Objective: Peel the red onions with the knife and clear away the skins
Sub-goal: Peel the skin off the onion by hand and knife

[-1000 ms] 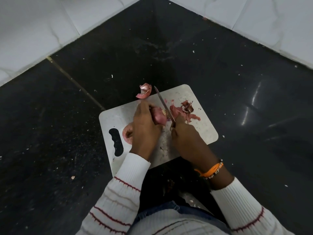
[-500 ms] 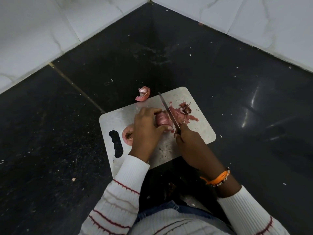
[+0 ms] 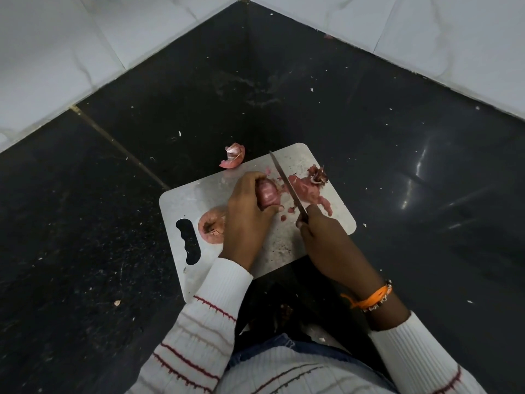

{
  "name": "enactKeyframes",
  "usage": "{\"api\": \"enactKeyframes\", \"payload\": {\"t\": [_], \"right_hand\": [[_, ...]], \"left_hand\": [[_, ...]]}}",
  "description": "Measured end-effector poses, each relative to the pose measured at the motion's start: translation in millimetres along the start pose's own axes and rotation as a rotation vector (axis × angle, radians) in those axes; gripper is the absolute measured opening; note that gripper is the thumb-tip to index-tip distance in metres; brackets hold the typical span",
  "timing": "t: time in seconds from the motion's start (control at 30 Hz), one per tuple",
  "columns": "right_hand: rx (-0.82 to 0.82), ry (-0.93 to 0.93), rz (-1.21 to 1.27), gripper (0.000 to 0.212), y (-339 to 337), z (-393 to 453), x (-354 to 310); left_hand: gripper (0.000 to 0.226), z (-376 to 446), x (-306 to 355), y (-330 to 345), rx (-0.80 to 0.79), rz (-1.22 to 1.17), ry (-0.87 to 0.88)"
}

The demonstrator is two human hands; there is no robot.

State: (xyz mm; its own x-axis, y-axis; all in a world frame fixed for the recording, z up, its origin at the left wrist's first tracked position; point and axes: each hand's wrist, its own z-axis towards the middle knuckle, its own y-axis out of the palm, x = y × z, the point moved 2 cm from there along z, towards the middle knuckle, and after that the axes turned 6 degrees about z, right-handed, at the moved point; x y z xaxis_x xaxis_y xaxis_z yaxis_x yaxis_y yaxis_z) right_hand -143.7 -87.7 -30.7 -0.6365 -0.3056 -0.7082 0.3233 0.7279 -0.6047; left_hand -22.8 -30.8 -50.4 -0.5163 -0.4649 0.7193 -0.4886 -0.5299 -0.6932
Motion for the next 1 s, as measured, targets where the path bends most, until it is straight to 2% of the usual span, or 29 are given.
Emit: {"api": "enactKeyframes", "payload": {"t": [0.13,0.4,0.67,0.87,1.0], "right_hand": [[-0.028,-0.041,-0.039,0.019,5.7,2.6,-6.4],[-0.060,0.020,-0.115,0.029,9.4,7.8,-6.9],[-0.115,0.060,-0.151,0.031,6.8,12.1,-13.2],[-0.110,0.055,-0.178,0.020,2.4,34.4,-20.2],[-0.174,0.090,-0.179,0.029,6.4,19.7,-22.1]], "left_hand": [[0.047,1.5,-2.8,-0.2,0.005,0.033,0.015],[0.038,3.2,-4.6,-2.5,0.015,0.011,0.039],[0.038,9.3,-5.0,-2.2,-0.020,-0.015,0.029],[0.036,10.2,-6.3,-2.5,0.001,-0.045,-0.011],[0.035,7.0,-11.8,-6.4,0.010,-0.092,-0.039]]}}
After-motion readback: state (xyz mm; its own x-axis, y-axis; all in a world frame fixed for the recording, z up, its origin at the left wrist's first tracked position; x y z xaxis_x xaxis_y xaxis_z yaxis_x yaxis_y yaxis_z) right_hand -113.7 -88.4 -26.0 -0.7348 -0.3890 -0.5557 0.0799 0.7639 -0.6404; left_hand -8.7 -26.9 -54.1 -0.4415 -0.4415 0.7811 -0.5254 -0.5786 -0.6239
